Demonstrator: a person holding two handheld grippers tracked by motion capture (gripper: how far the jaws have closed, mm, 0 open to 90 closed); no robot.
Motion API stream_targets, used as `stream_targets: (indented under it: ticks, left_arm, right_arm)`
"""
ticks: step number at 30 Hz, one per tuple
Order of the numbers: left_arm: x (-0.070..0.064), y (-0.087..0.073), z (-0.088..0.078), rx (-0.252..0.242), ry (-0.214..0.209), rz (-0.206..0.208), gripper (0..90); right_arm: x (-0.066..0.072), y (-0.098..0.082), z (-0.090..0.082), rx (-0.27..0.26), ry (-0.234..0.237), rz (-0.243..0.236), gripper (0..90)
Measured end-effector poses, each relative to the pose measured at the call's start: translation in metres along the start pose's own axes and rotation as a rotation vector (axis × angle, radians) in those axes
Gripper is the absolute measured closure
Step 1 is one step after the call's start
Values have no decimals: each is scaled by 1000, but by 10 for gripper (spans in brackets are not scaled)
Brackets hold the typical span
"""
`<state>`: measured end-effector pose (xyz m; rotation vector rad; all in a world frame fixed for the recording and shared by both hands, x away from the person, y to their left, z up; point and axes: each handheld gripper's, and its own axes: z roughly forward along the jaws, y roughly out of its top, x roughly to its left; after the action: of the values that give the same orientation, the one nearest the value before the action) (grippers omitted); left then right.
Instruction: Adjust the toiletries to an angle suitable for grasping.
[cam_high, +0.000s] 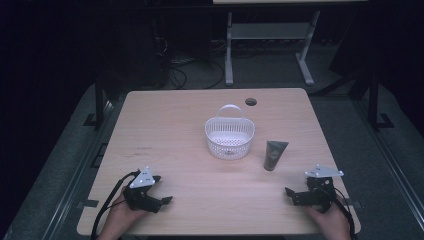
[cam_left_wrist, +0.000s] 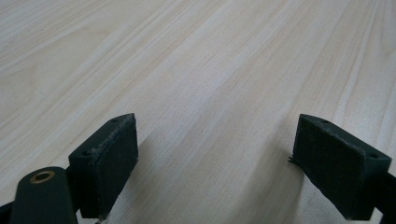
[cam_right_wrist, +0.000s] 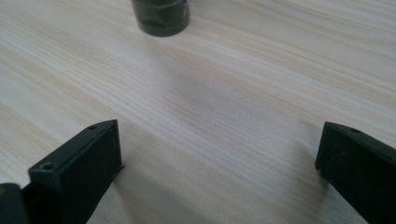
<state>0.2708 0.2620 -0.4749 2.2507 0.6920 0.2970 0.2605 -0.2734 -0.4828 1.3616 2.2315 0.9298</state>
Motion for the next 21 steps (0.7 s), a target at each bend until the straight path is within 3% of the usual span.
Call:
stream_targets:
  ticks: [10, 14, 21]
  left_arm:
    - [0, 0, 0, 0, 0, 0, 131]
    - [0, 0, 0, -1, 0, 0, 131]
    - [0, 0, 0, -1, 0, 0, 131]
  right_arm:
    - [-1, 1, 1, -2, -5, 4, 7]
    - [-2, 2, -5, 0, -28, 28, 165]
    - [-2, 6, -17, -5, -16, 48, 330]
